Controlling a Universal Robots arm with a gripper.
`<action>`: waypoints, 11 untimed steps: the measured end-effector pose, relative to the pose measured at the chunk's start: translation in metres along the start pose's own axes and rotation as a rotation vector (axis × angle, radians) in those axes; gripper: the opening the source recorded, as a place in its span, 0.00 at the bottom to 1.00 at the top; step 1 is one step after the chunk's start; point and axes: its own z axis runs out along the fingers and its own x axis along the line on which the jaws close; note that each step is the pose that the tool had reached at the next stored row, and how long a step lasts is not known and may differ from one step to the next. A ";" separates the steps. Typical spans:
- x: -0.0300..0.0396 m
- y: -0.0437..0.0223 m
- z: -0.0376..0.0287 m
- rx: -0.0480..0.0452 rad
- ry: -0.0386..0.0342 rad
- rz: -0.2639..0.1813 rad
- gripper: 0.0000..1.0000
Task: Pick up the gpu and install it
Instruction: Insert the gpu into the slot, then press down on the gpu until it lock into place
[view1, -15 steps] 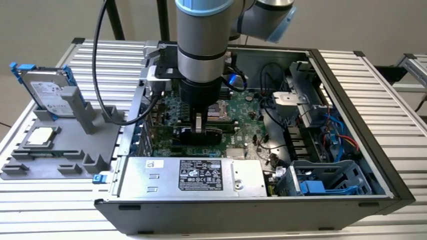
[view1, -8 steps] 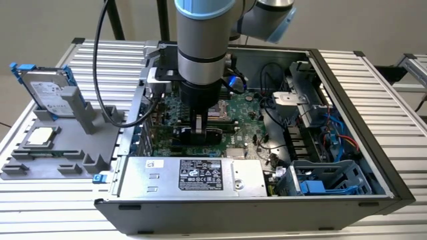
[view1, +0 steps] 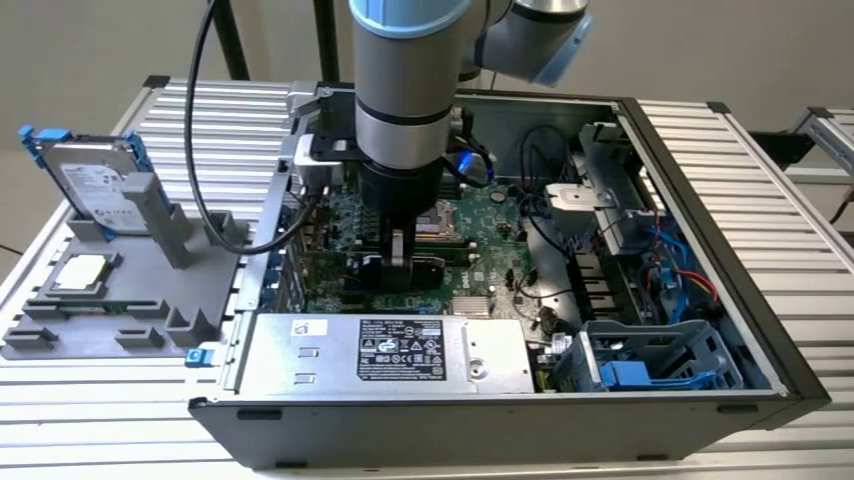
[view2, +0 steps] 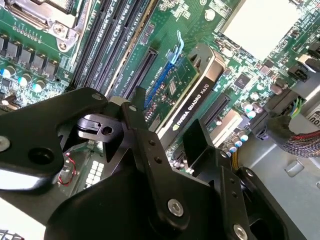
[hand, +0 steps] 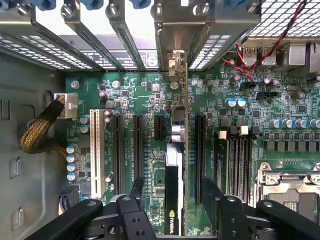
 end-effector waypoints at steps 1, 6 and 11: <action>0.0000 0.0000 -0.0019 0.0000 -0.0001 0.000 1.00; 0.0001 0.0001 -0.0201 0.0001 -0.0001 0.000 1.00; 0.0005 0.0003 -0.0406 0.0000 0.0001 0.000 1.00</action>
